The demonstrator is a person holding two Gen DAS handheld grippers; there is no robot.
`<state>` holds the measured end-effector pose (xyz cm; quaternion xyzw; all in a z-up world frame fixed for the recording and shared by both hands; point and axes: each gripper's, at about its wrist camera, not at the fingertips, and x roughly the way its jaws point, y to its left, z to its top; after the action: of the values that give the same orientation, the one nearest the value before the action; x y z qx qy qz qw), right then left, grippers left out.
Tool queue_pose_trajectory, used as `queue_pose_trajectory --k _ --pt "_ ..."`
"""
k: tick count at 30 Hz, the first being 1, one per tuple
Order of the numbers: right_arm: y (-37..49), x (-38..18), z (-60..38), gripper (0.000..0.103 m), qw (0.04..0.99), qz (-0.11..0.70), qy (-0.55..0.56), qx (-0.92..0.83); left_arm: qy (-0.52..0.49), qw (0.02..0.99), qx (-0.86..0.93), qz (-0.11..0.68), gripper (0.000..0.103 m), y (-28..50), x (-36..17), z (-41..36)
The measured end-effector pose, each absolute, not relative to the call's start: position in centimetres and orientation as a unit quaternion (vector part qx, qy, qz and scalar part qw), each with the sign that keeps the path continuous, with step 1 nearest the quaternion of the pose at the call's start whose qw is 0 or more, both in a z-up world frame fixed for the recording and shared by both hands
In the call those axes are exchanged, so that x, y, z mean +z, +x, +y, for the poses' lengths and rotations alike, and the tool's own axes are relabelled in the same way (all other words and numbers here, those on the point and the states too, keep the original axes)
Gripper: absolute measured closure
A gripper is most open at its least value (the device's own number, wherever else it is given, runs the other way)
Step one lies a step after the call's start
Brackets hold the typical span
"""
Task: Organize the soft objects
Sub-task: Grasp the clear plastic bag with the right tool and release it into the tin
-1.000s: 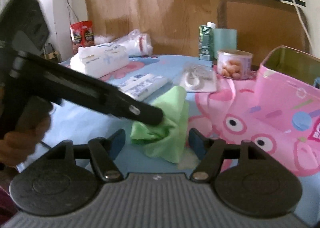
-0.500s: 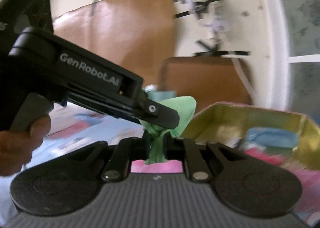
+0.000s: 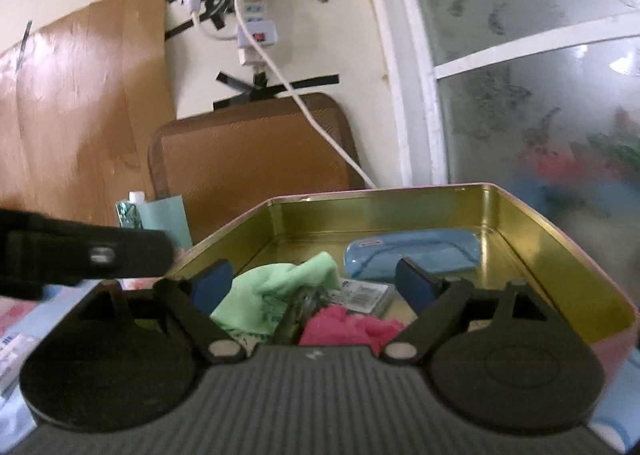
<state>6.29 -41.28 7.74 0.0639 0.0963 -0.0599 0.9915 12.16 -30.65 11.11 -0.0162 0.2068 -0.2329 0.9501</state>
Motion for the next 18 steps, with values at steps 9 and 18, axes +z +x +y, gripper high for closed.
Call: queue_pose_trajectory --k 9,18 --pt "3.7 8.2 -35.2 0.027 0.998 0.052 0.014 0.026 -0.062 0.957 -0.191 0.211 0.013 7.1 8.7 -20.5" --pt "9.0 7.7 -25.9 0.063 0.967 0.172 -0.062 0.179 -0.155 0.932 -0.189 0.267 0.064 6.1 5.6 -13.4"
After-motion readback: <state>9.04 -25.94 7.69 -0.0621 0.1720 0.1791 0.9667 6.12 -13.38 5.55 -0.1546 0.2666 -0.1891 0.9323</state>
